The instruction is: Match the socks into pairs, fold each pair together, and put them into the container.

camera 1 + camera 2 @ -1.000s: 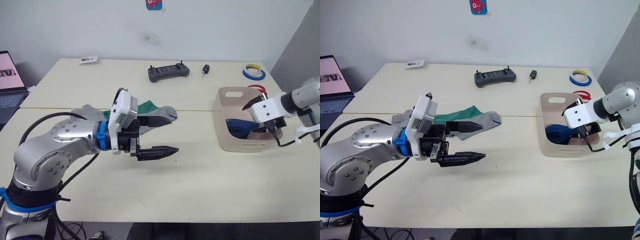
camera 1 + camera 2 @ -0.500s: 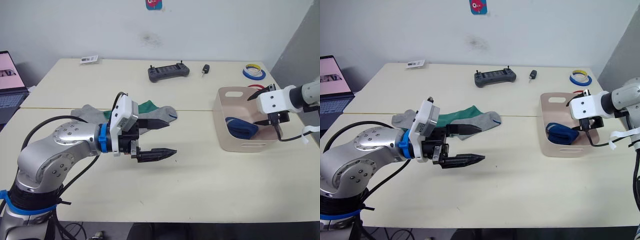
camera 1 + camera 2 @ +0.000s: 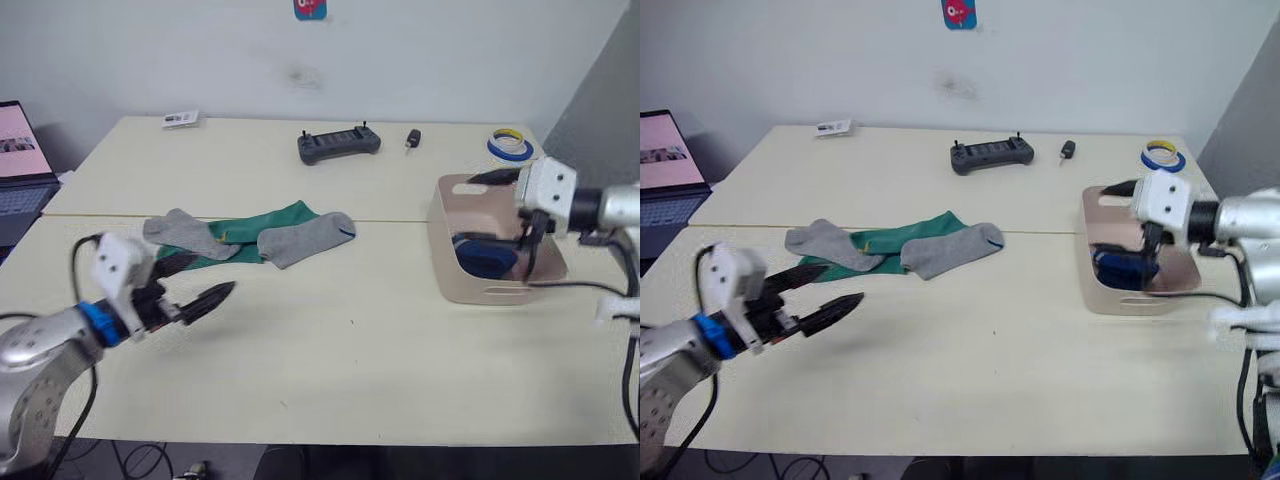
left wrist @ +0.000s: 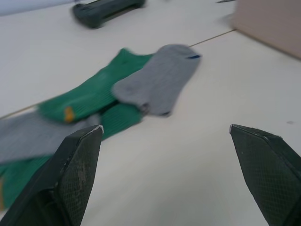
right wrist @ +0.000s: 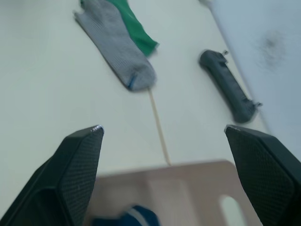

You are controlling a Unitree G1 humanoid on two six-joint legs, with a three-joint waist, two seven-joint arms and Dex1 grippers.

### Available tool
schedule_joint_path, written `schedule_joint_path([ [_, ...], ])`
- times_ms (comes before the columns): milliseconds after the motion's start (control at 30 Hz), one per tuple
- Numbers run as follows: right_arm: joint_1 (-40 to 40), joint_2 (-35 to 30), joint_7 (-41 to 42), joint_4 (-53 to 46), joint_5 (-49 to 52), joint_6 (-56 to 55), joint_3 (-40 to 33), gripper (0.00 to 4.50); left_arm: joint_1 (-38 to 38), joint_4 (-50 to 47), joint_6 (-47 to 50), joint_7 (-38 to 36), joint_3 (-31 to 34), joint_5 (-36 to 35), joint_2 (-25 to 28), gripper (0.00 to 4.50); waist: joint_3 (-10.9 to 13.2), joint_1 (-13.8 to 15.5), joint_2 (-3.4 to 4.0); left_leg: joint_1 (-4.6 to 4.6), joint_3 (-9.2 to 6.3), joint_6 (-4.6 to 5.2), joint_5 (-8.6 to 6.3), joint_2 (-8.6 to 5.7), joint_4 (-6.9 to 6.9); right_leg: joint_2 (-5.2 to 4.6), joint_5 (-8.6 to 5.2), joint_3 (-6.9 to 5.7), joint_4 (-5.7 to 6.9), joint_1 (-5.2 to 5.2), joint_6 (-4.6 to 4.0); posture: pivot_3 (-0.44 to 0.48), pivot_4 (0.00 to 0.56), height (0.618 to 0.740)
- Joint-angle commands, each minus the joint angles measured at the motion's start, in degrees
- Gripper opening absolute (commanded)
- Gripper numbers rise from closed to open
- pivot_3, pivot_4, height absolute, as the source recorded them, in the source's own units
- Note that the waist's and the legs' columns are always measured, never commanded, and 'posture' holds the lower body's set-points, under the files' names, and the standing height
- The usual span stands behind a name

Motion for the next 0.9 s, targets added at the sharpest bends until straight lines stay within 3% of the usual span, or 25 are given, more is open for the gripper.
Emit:
schedule_joint_path([
  [33, 7.04, 0.45, -3.94, -13.43, 4.99, 7.18, -3.52, 4.41, 5.89, 3.84, -5.65, -0.44, 6.54, 2.61, -2.47, 4.50, -0.01, 0.12, -0.01, -0.03, -0.01, 0.00, 0.00, 0.00, -0.05, -0.02, 0.00, -0.02, -0.06, -0.02, 0.00, 0.000, 0.150, 0.740],
  [200, 13.39, 0.24, -6.09, -20.70, 6.29, 11.73, -2.91, 4.41, 11.68, 4.88, -7.63, -1.29, 9.62, 2.29, -4.59, 4.50, -0.01, 0.11, -0.05, 0.00, 0.00, 0.03, -0.02, -0.02, -0.02, -0.05, 0.00, -0.03, -0.06, 0.01, 0.02, 0.000, 0.150, 0.740],
  [333, 11.80, 1.51, -7.67, -22.08, 6.87, 13.88, -1.63, 4.41, 8.21, 3.20, -5.33, 0.68, 6.36, 0.53, -4.48, 4.50, -0.01, 0.08, -0.05, 0.03, -0.02, 0.03, -0.02, -0.01, -0.03, -0.03, 0.00, -0.06, -0.04, 0.01, 0.02, 0.000, 0.150, 0.740],
  [500, 10.02, 2.78, -8.72, -23.70, 7.66, 15.55, 0.00, 4.41, -1.43, 1.80, -0.17, 5.68, -0.33, -1.33, -5.28, 4.50, -0.02, 0.03, -0.07, 0.01, -0.02, 0.02, -0.03, -0.02, -0.03, -0.01, 0.00, -0.06, -0.05, 0.02, 0.02, 0.000, 0.150, 0.740],
  [667, 9.64, 3.75, -10.09, -26.38, 7.64, 16.79, 2.32, 4.41, -13.71, 4.43, 7.46, 12.98, -8.49, -2.28, -9.51, 4.50, -0.04, 0.06, -0.09, 0.00, -0.07, 0.02, -0.02, -0.02, -0.02, 0.02, 0.01, -0.10, -0.02, 0.02, 0.03, 0.000, 0.150, 0.740],
  [900, 9.39, 4.46, -11.54, -28.24, 7.73, 18.69, 3.62, 4.41, -26.83, 17.20, 8.36, 21.86, -16.49, 4.40, -16.68, 4.50, -0.03, -0.21, -0.11, 0.01, -0.07, 0.02, -0.02, 0.00, 0.02, 0.08, 0.01, -0.08, 0.02, 0.01, 0.03, 0.000, 0.150, 0.740],
])
